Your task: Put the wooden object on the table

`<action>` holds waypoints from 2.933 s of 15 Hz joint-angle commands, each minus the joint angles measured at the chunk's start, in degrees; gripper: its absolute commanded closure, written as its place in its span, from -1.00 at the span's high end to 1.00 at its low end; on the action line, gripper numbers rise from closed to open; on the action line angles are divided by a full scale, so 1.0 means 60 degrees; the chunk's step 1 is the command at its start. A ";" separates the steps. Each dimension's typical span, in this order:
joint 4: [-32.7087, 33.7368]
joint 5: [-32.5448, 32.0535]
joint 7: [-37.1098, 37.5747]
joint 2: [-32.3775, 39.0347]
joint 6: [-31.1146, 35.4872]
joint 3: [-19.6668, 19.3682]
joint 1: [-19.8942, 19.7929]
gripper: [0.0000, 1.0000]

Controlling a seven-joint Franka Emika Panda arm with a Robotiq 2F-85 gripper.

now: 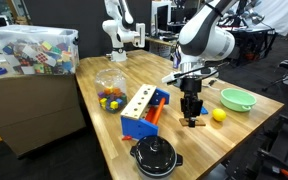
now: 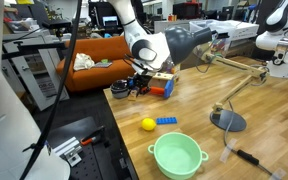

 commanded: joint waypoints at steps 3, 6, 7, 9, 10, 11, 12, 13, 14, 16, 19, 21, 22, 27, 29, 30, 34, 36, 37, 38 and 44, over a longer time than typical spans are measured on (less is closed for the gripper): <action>-0.0563 0.1155 -0.0053 -0.0064 0.0458 0.0183 -0.0078 -0.67; -0.0813 0.1559 -0.0080 -0.0064 0.0520 0.0190 -0.0015 -0.67; -0.0871 0.1676 -0.0108 -0.0050 0.0558 0.0192 -0.0004 -0.67; -0.0912 0.1683 -0.0155 -0.0002 0.0741 0.0153 0.0070 -0.67; -0.0910 0.1503 -0.0088 0.0027 0.0855 0.0106 0.0140 -0.67; -0.0884 0.1454 -0.0099 0.0065 0.0928 0.0106 0.0160 -0.67; -0.0825 0.1390 -0.0084 0.0126 0.0973 0.0097 0.0182 -0.67; -0.0795 0.1333 -0.0065 0.0161 0.1031 0.0088 0.0204 -0.67; -0.0746 0.1288 -0.0080 0.0217 0.1084 0.0087 0.0216 -0.67; -0.0642 0.1206 -0.0102 0.0353 0.1125 0.0078 0.0226 -0.67; -0.0512 0.1105 -0.0107 0.0493 0.1128 0.0067 0.0217 -0.19; -0.0420 0.1063 -0.0115 0.0567 0.1132 0.0075 0.0199 0.36; -0.0386 0.1041 -0.0098 0.0591 0.1140 0.0069 0.0205 0.46; -0.0323 0.1010 -0.0136 0.0587 0.1136 0.0082 0.0194 1.00; -0.0396 0.1049 -0.0196 0.0461 0.1199 0.0109 0.0185 1.00; -0.0463 0.1081 -0.0243 0.0347 0.1235 0.0132 0.0183 1.00; -0.0733 0.1365 -0.0657 -0.0288 0.1335 0.0450 0.0222 1.00; -0.0915 0.1466 -0.0777 -0.0688 0.1402 0.0659 0.0296 1.00; -0.1034 0.1458 -0.0782 -0.0905 0.1422 0.0735 0.0356 1.00; -0.1144 0.1417 -0.0771 -0.1099 0.1435 0.0794 0.0420 1.00; -0.2240 0.0866 -0.0829 -0.2821 0.1665 0.1058 0.0830 1.00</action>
